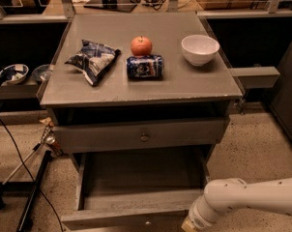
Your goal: Close middle drawer
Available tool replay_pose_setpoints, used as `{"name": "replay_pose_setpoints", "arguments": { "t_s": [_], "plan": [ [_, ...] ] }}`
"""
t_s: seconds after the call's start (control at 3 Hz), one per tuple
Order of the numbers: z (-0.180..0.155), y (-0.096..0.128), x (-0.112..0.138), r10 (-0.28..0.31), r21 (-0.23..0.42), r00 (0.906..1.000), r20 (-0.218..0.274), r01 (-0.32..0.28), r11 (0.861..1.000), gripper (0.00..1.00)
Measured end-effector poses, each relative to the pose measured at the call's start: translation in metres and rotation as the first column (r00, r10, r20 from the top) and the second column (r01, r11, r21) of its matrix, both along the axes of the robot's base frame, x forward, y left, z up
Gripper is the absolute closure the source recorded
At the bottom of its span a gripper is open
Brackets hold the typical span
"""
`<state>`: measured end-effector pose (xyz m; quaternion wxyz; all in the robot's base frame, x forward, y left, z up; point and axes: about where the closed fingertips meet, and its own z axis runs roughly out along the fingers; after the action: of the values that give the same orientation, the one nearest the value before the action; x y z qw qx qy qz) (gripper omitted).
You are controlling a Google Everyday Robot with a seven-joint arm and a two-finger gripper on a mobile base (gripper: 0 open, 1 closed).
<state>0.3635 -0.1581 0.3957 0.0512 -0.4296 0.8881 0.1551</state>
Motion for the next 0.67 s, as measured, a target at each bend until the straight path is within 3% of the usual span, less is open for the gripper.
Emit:
{"name": "replay_pose_setpoints", "arguments": {
  "t_s": [0.33, 0.67],
  "plan": [
    [0.0049, 0.0087, 0.0206, -0.004, 0.001, 0.9990, 0.044, 0.004, 1.000, 1.00],
    [0.0062, 0.0112, 0.0246, -0.005, 0.004, 0.9984, 0.056, 0.005, 1.000, 1.00]
  ]
}}
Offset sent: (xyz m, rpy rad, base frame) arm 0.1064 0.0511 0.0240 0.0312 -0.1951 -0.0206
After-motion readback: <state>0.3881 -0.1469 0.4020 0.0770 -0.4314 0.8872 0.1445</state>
